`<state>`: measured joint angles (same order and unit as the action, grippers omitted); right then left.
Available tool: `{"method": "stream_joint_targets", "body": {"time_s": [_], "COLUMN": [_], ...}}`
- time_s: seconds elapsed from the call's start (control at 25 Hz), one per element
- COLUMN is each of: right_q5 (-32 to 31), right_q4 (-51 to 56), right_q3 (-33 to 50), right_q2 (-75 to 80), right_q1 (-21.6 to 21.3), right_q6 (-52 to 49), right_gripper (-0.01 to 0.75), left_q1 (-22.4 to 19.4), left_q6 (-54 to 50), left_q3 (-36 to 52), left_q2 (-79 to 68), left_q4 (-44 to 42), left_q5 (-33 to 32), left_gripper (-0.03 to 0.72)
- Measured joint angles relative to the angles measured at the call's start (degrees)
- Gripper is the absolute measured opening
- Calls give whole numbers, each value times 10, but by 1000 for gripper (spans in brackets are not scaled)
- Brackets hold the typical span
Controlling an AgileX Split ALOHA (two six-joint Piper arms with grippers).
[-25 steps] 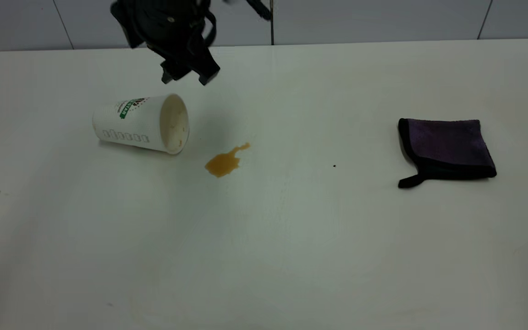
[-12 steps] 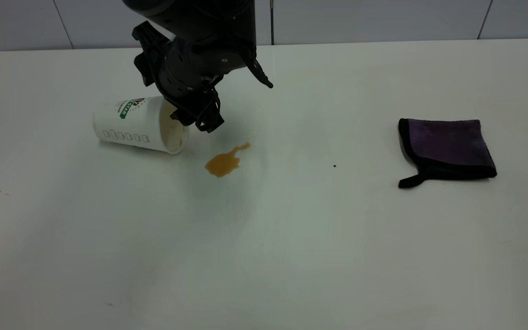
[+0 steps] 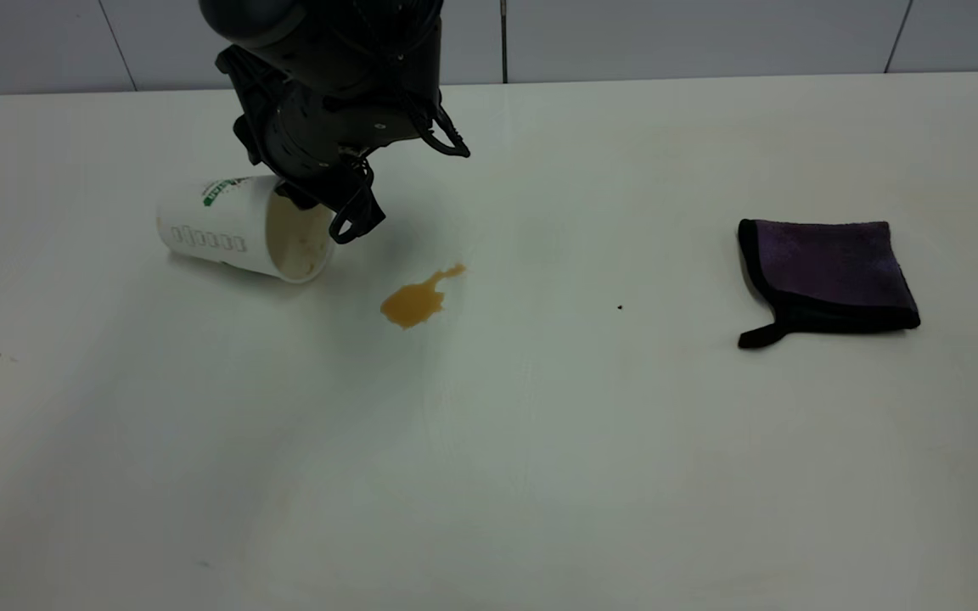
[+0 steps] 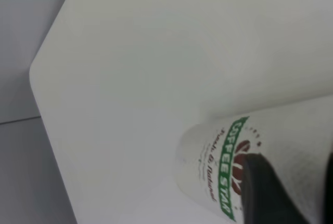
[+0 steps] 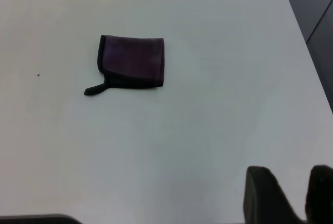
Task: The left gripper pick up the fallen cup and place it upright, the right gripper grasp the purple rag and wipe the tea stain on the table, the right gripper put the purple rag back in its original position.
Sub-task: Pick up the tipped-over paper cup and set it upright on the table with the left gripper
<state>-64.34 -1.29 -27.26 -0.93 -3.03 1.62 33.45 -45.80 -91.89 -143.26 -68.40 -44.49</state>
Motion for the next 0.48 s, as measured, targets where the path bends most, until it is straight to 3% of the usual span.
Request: {"method": "stream_joint_targets", "body": {"time_s": [0.16, 0.32, 0.48], "right_q5": [0, 0, 0], "right_q4": [0, 0, 0], "right_q3": [0, 0, 0], "right_q2": [0, 0, 0], "right_q1": [0, 0, 0], "right_q6": [0, 0, 0], "right_gripper": [234, 234, 234], "left_q1": [-4, -4, -24], "left_q6": [10, 76, 204], "left_q3": [0, -25, -88], "left_q2": [0, 13, 69], "left_q4": [-2, 40, 175], "left_q5": [-11, -49, -62], "left_gripper": [13, -7, -6]}}
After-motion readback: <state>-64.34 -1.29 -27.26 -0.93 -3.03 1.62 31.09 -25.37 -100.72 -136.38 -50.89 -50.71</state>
